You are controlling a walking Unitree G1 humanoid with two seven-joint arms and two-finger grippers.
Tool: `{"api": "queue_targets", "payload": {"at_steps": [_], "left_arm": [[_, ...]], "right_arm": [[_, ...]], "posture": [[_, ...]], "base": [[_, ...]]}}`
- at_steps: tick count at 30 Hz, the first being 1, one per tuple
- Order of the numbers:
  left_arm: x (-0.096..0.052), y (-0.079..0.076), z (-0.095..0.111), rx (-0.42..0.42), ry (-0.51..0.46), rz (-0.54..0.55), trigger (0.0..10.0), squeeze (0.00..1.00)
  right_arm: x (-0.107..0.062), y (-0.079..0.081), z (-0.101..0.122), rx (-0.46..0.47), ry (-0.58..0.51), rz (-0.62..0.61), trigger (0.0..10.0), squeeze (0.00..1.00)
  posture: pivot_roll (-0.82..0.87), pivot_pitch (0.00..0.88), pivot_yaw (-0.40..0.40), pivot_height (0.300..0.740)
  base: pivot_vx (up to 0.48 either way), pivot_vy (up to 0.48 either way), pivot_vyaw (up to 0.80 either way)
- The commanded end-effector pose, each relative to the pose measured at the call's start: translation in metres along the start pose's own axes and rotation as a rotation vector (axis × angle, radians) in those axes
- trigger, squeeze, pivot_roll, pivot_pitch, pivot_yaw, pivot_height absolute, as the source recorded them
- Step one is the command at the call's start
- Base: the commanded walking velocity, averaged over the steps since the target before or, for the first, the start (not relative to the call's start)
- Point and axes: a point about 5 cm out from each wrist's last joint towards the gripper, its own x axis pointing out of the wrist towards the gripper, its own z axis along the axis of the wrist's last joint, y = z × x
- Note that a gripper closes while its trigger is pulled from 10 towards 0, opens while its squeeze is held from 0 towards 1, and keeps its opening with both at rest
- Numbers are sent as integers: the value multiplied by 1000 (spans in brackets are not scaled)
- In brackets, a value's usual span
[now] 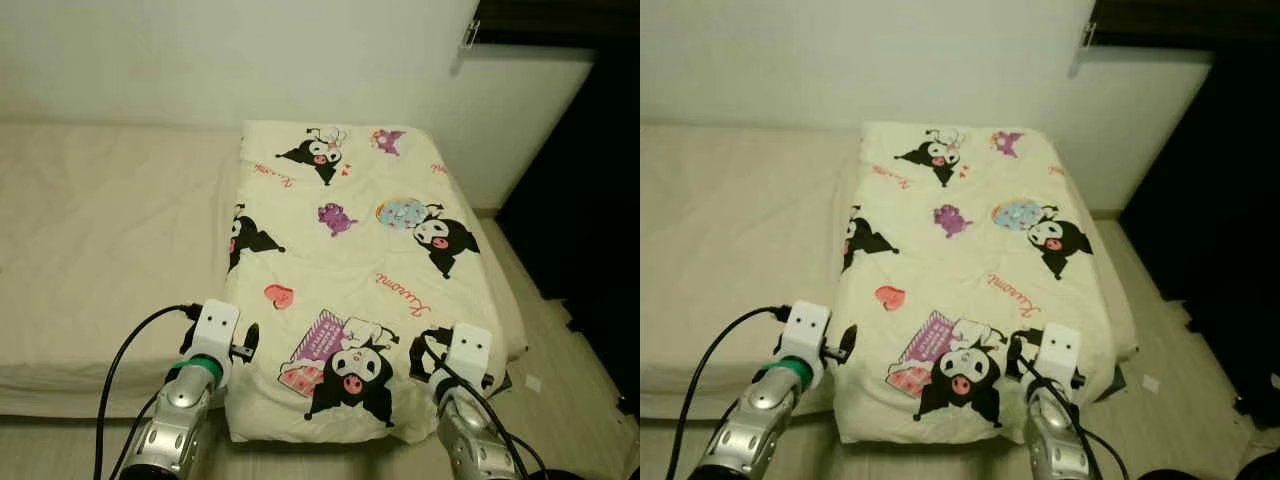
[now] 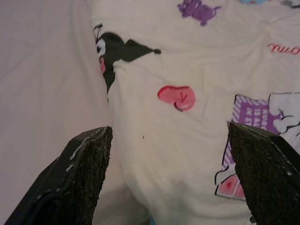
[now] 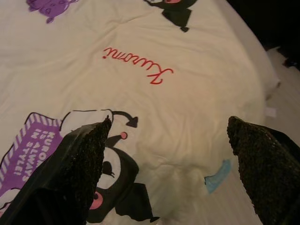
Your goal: Clean up the room
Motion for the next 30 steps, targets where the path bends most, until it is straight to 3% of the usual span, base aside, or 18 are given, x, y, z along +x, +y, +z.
{"api": "queue_targets", "payload": {"at_steps": [1, 7, 12, 19, 30], "left_arm": [[-1, -4, -6, 8, 24, -18, 10000, 0], [7, -2, 5, 20, -25, 4, 10000, 0], [7, -10, 1, 21, -20, -19, 10000, 0], [1, -16, -3, -47, -16, -37, 10000, 0], [-1, -18, 4, -81, -75, -43, 10000, 0]], "right_arm": [[-2, -4, -2, 21, -2, -28, 10000, 0], [-7, -22, 13, -36, -129, -136, 10000, 0], [-14, -28, 14, -64, -140, -141, 10000, 0], [-22, -18, 11, -139, -145, -15, 10000, 0], [-20, -5, 26, -224, -200, 35, 10000, 0]], "posture": [[13, 0, 34, 740], [-26, 0, 56, 740], [-65, 0, 66, 740], [-80, 0, 58, 740], [-108, 0, 60, 740]], "base": [[0, 0, 0], [0, 0, 0], [0, 0, 0], [0, 0, 0], [0, 0, 0]]}}
